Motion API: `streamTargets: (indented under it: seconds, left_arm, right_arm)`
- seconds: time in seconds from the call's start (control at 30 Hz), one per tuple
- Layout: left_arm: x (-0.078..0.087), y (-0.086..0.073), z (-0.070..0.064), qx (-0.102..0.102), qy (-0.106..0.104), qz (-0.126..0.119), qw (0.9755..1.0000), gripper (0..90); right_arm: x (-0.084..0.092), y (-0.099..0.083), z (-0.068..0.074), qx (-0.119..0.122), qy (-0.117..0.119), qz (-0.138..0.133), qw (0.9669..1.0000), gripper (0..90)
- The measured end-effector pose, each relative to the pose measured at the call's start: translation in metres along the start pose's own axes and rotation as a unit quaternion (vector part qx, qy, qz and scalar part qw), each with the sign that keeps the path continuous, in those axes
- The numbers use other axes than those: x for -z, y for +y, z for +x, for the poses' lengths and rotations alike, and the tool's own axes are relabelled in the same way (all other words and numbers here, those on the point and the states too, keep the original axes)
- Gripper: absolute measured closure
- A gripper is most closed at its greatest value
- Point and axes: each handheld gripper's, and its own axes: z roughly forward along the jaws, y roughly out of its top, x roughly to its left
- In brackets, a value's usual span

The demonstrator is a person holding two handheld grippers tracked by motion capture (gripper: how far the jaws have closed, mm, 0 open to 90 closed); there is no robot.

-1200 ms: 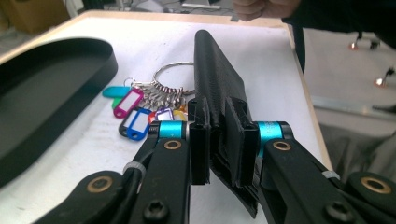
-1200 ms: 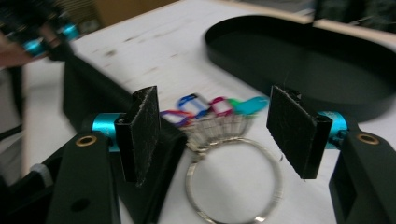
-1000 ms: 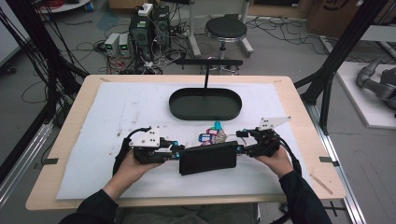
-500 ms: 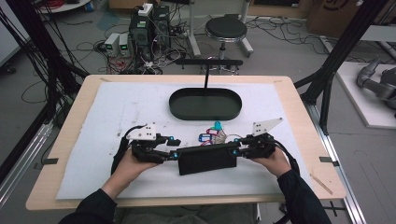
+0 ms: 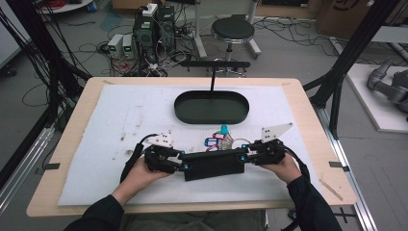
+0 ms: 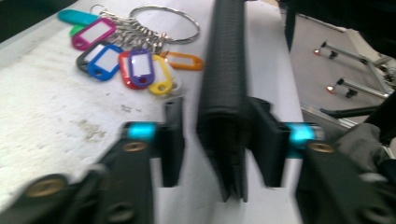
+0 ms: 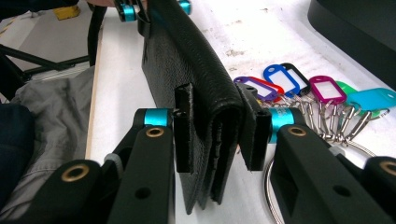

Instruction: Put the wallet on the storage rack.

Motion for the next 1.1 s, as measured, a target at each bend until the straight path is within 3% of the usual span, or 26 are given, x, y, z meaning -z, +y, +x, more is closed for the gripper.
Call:
streamTargets:
  seconds: [0.07, 0.17, 0.23, 0.37, 0.47, 0.5, 0.57, 0.7, 0.73, 0.77, 0.8, 0.83, 0.87, 0.9, 0.93, 0.97, 1.07, 1.1]
  left_arm:
    - [0.001, 0.000, 0.000, 0.001, -0.010, -0.006, 0.9999, 69.0]
    - [0.003, 0.002, -0.002, -0.010, -0.006, -0.007, 0.9999, 72.9]
    - [0.004, 0.003, -0.003, -0.017, -0.007, -0.009, 0.9998, 74.2]
    - [0.006, 0.010, -0.007, -0.028, -0.015, -0.011, 0.9994, 74.4]
    - [0.013, 0.021, -0.012, -0.047, -0.008, -0.019, 0.9987, 74.4]
    - [0.016, 0.024, -0.012, -0.050, -0.005, -0.024, 0.9984, 74.4]
    - [0.020, 0.029, -0.013, -0.056, 0.010, -0.033, 0.9979, 74.4]
    - [0.027, 0.036, -0.011, -0.054, 0.035, -0.044, 0.9969, 74.4]
    - [0.029, 0.038, -0.009, -0.055, 0.044, -0.047, 0.9964, 74.4]
    - [0.031, 0.041, -0.007, -0.057, 0.056, -0.048, 0.9957, 74.4]
    - [0.033, 0.045, -0.004, -0.056, 0.072, -0.053, 0.9944, 74.4]
    - [0.033, 0.045, -0.004, -0.056, 0.072, -0.053, 0.9944, 74.5]
    - [0.034, 0.048, 0.000, -0.053, 0.083, -0.058, 0.9934, 74.5]
    - [0.034, 0.048, 0.000, -0.053, 0.083, -0.058, 0.9934, 74.6]
    - [0.035, 0.052, 0.004, -0.054, 0.092, -0.064, 0.9923, 74.6]
    - [0.035, 0.052, 0.004, -0.054, 0.092, -0.064, 0.9923, 74.6]
    - [0.034, 0.061, 0.011, -0.058, 0.112, -0.069, 0.9897, 74.7]
    - [0.034, 0.061, 0.011, -0.058, 0.112, -0.069, 0.9897, 74.8]
  right_arm:
    - [0.000, 0.000, 0.000, -0.003, -0.002, 0.002, 1.0000, 70.0]
    - [0.000, -0.001, -0.001, -0.003, -0.003, 0.003, 1.0000, 68.0]
    - [0.000, -0.001, 0.000, -0.007, -0.008, 0.000, 0.9999, 60.5]
    - [0.012, 0.001, 0.002, -0.008, -0.020, -0.043, 0.9988, 49.7]
    - [0.030, 0.000, 0.000, -0.025, -0.055, -0.087, 0.9944, 43.2]
    - [0.036, 0.000, -0.001, -0.028, -0.079, -0.101, 0.9914, 42.9]
    - [0.049, -0.002, -0.002, -0.036, -0.132, -0.128, 0.9823, 41.7]
    - [0.069, -0.009, -0.004, -0.063, -0.233, -0.158, 0.9574, 41.4]
    - [0.069, -0.009, -0.004, -0.063, -0.233, -0.158, 0.9574, 41.4]
    - [0.072, -0.011, -0.005, -0.072, -0.254, -0.158, 0.9515, 41.5]
    - [0.077, -0.016, -0.007, -0.088, -0.286, -0.157, 0.9412, 41.8]
    - [0.079, -0.018, -0.009, -0.096, -0.303, -0.155, 0.9354, 41.8]
    - [0.081, -0.020, -0.010, -0.104, -0.312, -0.157, 0.9313, 41.8]
    - [0.081, -0.020, -0.010, -0.104, -0.312, -0.157, 0.9313, 41.8]
    - [0.086, -0.024, -0.012, -0.114, -0.332, -0.159, 0.9227, 42.0]
    - [0.088, -0.025, -0.012, -0.119, -0.339, -0.162, 0.9189, 42.0]
    - [0.092, -0.029, -0.014, -0.131, -0.357, -0.165, 0.9101, 42.0]
    - [0.092, -0.029, -0.014, -0.131, -0.357, -0.165, 0.9101, 42.0]
